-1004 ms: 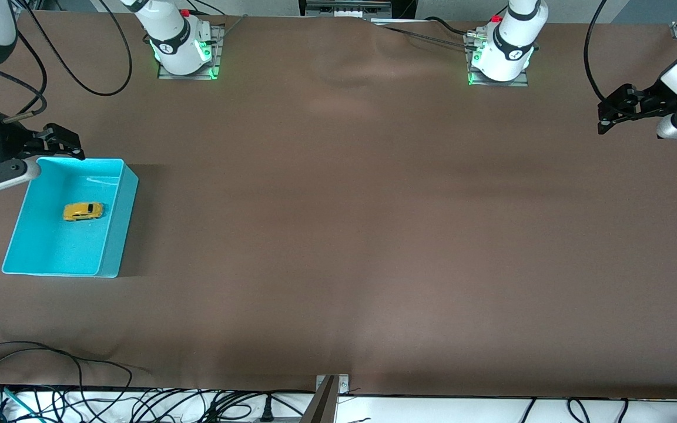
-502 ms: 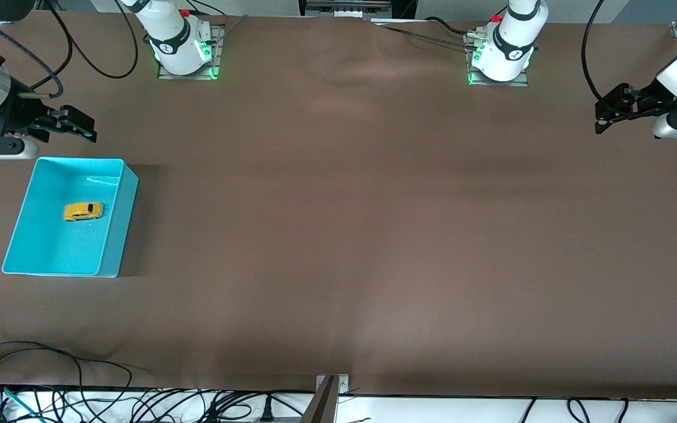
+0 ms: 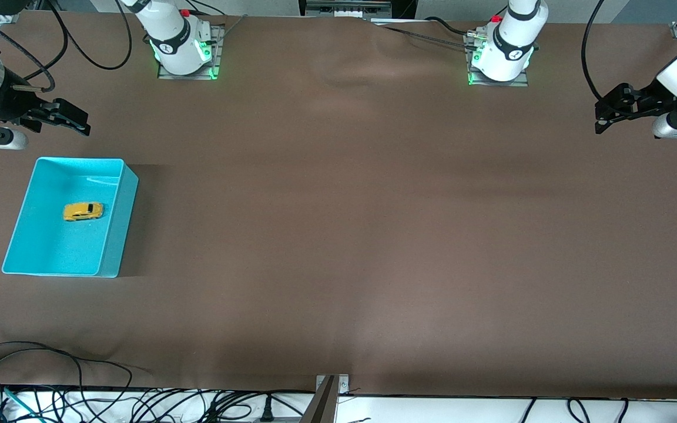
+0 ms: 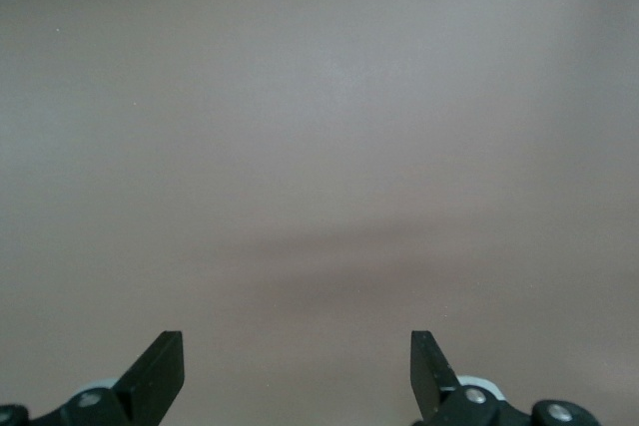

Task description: Wind up and store yellow beetle car

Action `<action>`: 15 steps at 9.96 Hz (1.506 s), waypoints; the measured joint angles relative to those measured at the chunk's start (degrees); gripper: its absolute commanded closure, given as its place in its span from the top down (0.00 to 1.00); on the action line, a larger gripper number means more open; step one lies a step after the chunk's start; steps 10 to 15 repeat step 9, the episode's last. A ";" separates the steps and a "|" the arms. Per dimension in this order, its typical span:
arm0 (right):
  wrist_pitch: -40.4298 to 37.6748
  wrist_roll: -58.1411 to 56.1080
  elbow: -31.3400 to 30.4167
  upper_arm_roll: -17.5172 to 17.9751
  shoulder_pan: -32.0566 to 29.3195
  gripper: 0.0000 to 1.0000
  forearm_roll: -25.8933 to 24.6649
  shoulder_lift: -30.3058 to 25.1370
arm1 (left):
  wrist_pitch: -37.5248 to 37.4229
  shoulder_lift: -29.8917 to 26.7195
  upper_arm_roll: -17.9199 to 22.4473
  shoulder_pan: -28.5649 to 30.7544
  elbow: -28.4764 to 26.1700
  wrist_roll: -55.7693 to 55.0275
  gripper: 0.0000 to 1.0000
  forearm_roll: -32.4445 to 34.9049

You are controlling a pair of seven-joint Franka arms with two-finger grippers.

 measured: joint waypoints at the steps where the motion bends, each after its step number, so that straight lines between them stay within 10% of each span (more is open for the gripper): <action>1: 0.30 -0.05 0.00 0.16 0.01 1.00 0.00 -0.01 | 0.00 0.00 0.00 0.00 0.00 0.00 1.00 0.00; 15: 0.91 -1.96 0.22 3.89 0.32 1.00 0.03 -0.92 | -0.96 0.00 -0.13 -0.02 0.00 -0.01 1.00 0.00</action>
